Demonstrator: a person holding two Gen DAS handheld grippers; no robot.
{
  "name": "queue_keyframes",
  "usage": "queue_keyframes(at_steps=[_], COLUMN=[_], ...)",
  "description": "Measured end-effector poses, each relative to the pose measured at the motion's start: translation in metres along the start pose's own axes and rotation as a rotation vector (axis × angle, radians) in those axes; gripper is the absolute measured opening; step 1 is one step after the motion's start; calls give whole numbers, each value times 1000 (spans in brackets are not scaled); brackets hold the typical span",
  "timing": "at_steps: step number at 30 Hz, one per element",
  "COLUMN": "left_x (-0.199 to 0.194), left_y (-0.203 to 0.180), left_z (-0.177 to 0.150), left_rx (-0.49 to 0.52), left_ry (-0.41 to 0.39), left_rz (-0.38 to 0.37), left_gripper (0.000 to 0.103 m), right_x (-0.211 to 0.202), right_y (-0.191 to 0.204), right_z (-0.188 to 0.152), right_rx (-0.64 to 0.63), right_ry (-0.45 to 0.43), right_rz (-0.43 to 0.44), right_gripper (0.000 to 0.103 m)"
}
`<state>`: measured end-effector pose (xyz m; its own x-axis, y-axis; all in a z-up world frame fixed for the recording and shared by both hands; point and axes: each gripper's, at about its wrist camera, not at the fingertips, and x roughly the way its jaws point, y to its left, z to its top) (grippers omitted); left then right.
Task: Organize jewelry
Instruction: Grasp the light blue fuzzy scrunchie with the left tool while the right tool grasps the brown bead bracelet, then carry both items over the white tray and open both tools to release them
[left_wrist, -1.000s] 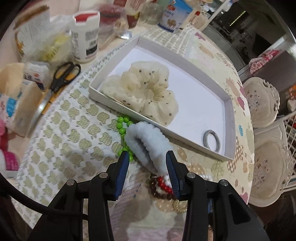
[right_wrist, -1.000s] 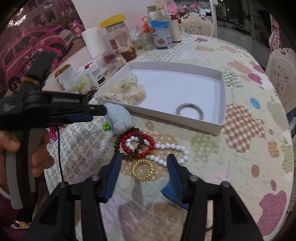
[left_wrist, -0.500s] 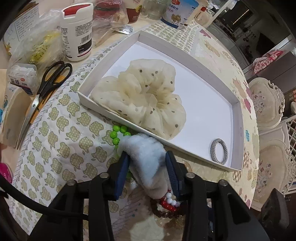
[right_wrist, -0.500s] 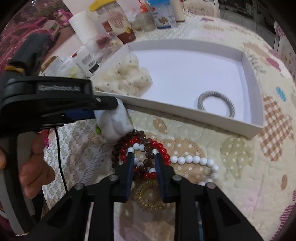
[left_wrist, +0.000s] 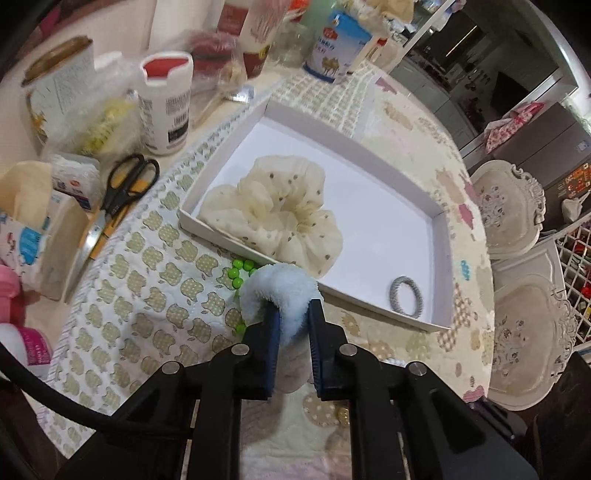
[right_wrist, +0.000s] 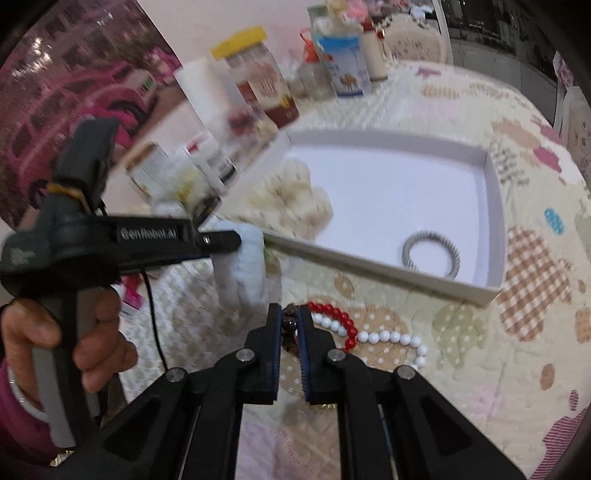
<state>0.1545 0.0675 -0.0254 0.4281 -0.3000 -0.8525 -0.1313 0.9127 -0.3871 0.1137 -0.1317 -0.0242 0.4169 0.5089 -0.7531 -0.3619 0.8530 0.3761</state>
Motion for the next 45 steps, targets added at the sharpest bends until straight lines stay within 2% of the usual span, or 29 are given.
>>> queue_keyframes(at_steps=[7, 17, 30, 45], left_x=[-26, -33, -19, 19], left_y=[-15, -45, -66, -89], left_z=[6, 12, 16, 33], left_rx=[40, 148, 223, 297], left_ry=[-54, -105, -108, -75], left_rz=[3, 70, 107, 133], left_gripper=[13, 13, 13, 13], right_x=[-39, -65, -70, -52], right_y=[-3, -19, -36, -65], right_z=[14, 31, 45, 68], right_rx=[-15, -6, 17, 40], right_ry=[-70, -126, -151, -128], right_rz=[-3, -48, -88, -142], right_gripper=[8, 8, 8, 8])
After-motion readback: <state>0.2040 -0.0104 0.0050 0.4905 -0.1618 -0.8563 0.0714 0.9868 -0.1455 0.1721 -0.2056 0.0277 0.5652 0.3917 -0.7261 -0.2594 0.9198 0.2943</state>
